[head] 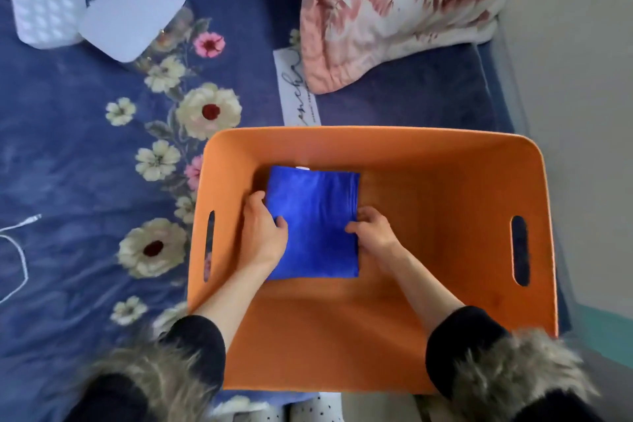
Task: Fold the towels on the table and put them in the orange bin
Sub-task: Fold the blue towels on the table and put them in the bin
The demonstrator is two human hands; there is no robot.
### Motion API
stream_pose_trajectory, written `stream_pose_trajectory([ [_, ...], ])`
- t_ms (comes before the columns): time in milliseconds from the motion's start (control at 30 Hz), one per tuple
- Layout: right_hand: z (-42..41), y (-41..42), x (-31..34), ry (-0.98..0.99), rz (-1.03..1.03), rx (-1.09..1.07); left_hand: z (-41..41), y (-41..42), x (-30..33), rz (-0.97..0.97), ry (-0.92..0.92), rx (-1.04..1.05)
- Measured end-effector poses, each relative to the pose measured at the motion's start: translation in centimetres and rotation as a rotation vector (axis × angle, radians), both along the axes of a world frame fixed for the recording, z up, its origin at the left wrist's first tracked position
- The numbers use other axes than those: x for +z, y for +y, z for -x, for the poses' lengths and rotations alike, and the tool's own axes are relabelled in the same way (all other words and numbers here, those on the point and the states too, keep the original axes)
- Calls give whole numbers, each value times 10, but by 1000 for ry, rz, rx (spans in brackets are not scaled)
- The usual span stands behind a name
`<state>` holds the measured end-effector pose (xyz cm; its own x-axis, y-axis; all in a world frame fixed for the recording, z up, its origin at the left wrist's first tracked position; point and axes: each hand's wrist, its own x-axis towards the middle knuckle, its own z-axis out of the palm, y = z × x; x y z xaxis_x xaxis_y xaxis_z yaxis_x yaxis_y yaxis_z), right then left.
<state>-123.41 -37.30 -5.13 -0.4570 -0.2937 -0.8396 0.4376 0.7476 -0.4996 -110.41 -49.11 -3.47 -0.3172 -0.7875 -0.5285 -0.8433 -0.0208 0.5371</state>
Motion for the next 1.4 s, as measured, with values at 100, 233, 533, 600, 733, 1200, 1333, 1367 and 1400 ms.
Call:
stream_pose_trajectory([
  [100,-5,-8,-11,12,-17,41,0,0,-4,75,-77,-5],
  [233,-10,-10,-17,62,-66,54,5,6,-2,201,-162,-71],
  [533,-27,8,-1,862,-78,1218,-5,11,-13,249,-563,-849],
  [600,-24,6,-10,875,-88,1396,1,3,-19,242,-628,-918],
  [733,-9,-8,-30,883,-179,1451,5,-11,-34,243,-701,-997],
  [1200,-8,4,2,828,-178,1241,7,-11,-5,111,-627,-997],
  [1333,-9,31,58,893,-240,1054,6,0,44,78,-471,-927],
  [1367,-9,38,77,924,-242,1025,6,5,62,94,-402,-902],
  [1400,-9,44,93,952,-235,1004,6,9,76,102,-331,-868],
])
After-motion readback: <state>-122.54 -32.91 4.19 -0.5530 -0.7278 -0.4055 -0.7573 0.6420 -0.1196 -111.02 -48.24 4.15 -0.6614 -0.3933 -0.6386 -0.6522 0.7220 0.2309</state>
